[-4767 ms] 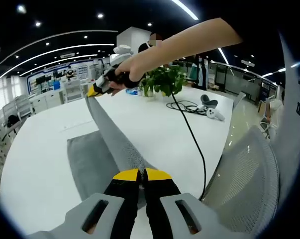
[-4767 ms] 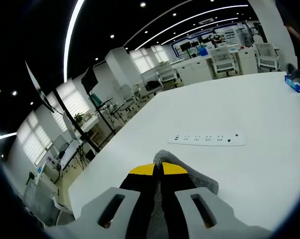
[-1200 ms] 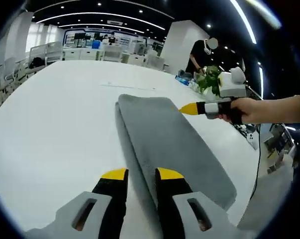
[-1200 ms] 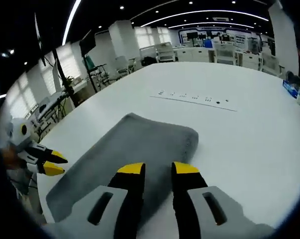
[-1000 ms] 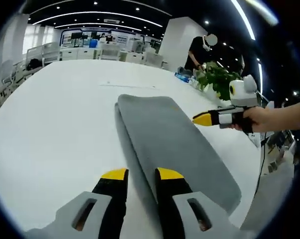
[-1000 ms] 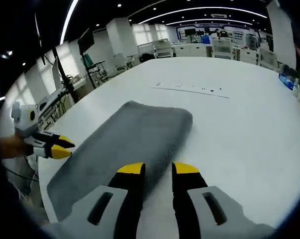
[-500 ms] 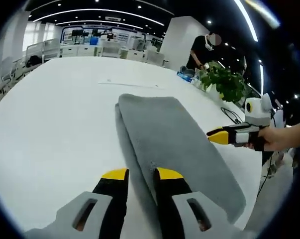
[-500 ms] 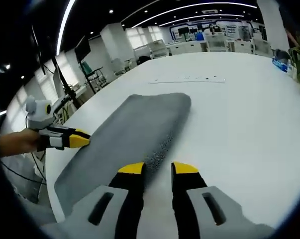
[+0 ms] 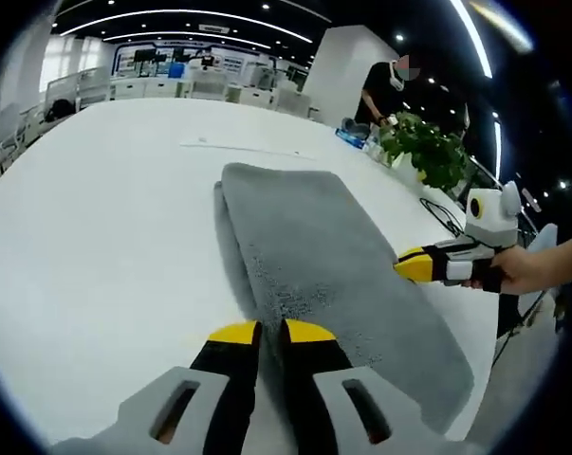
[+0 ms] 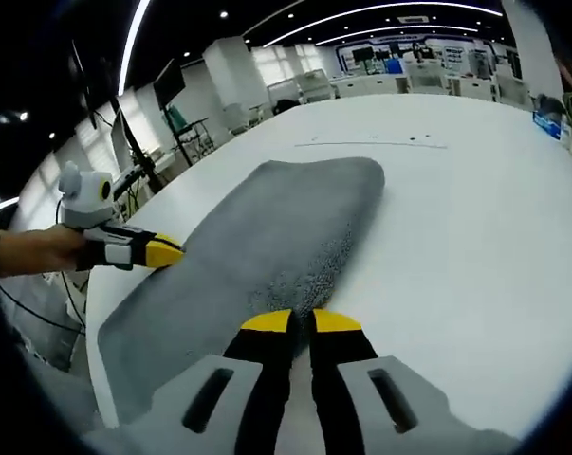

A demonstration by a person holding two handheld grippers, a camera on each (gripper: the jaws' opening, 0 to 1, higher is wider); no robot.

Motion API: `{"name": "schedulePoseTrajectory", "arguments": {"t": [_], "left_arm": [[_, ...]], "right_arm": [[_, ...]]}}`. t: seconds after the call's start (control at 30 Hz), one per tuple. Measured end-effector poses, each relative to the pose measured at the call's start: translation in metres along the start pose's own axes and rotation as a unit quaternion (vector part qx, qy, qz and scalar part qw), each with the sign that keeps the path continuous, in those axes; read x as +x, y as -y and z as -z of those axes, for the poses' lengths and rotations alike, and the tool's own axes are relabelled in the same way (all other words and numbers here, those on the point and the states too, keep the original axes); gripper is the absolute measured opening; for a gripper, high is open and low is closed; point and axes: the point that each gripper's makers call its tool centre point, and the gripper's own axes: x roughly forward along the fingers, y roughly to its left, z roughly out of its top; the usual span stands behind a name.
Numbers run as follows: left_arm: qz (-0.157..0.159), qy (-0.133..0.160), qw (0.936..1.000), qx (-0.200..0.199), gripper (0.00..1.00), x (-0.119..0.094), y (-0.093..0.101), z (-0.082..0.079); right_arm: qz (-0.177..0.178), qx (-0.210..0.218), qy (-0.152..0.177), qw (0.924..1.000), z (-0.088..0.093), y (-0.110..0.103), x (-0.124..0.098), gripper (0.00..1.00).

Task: Fold the towel on the table until its edges align and the towel forms a compact rectangular stack.

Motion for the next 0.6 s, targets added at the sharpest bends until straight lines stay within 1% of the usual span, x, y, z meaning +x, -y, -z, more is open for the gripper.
{"name": "schedulePoseTrajectory", "arguments": {"t": [0.13,0.2,0.27,0.37,0.43,0.53,0.57,0.6], "left_arm": [[-0.007,0.005,0.9999,0.012,0.07,0.001,0.006,0.001],[-0.005,0.003,0.9999,0.016,0.07,0.002,0.011,0.001],[0.001,0.001,0.9997,0.025,0.07,0.004,0.02,0.003],[0.012,0.0,0.9993,0.035,0.07,0.009,0.036,0.005],[0.017,0.0,0.9991,0.039,0.07,0.011,0.043,0.006],[0.027,-0.001,0.9984,0.049,0.07,0.016,0.064,0.009],[0.031,0.0,0.9978,0.058,0.06,0.018,0.074,0.012],[0.034,0.0,0.9974,0.064,0.06,0.019,0.08,0.013]], "right_arm": [[0.006,0.002,0.004,1.0,0.003,0.006,-0.003,0.01],[0.008,-0.004,0.005,0.9999,0.004,0.01,-0.007,0.01],[0.01,-0.001,0.005,0.9999,0.007,0.016,-0.011,0.01],[0.016,0.006,0.008,0.9998,0.013,0.027,-0.024,0.01],[0.022,0.01,0.01,0.9997,0.019,0.033,-0.033,0.01],[0.034,0.016,0.016,0.9992,0.025,0.042,-0.045,0.01],[0.039,0.019,0.019,0.9989,0.028,0.045,-0.049,0.01],[0.049,0.025,0.027,0.9981,0.033,0.051,-0.058,0.01]]}}
